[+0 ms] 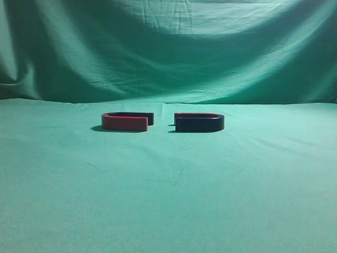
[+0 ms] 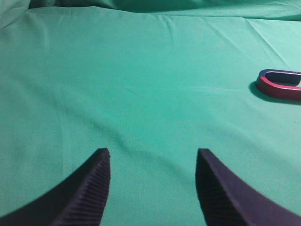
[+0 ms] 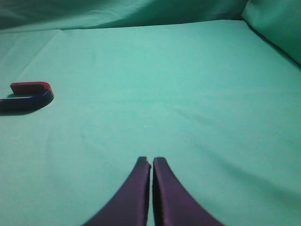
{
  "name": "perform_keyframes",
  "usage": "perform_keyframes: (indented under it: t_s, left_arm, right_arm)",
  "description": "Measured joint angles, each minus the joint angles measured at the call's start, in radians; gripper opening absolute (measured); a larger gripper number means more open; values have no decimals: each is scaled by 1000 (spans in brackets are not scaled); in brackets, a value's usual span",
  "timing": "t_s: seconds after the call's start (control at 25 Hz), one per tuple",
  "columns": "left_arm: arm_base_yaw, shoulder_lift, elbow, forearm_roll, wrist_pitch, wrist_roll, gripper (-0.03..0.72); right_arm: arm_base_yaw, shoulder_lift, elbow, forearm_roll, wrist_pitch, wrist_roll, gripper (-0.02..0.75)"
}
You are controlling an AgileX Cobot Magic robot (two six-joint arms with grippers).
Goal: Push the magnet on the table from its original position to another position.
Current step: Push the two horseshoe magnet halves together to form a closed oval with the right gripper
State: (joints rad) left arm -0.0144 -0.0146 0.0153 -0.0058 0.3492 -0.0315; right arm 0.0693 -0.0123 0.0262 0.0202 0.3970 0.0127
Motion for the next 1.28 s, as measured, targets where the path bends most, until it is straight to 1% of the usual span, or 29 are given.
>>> perform_keyframes:
  t_s: [0.88, 0.96, 1.08, 1.2, 1.28]
  left_arm:
    - [0, 0, 0, 0, 0, 0, 372]
    - [0, 0, 0, 0, 0, 0, 372]
    - [0, 0, 0, 0, 0, 0, 372]
    - [0, 0, 0, 0, 0, 0, 372]
    - [0, 0, 0, 0, 0, 0, 372]
  right_arm:
    - [0, 0, 0, 0, -14, -22, 0]
    - [0, 0, 2, 31, -73, -14, 0]
    - [0, 0, 2, 142, -255, 18, 0]
    - [0, 0, 2, 179, -447, 27, 0]
    - [0, 0, 2, 183, -503, 29, 0]
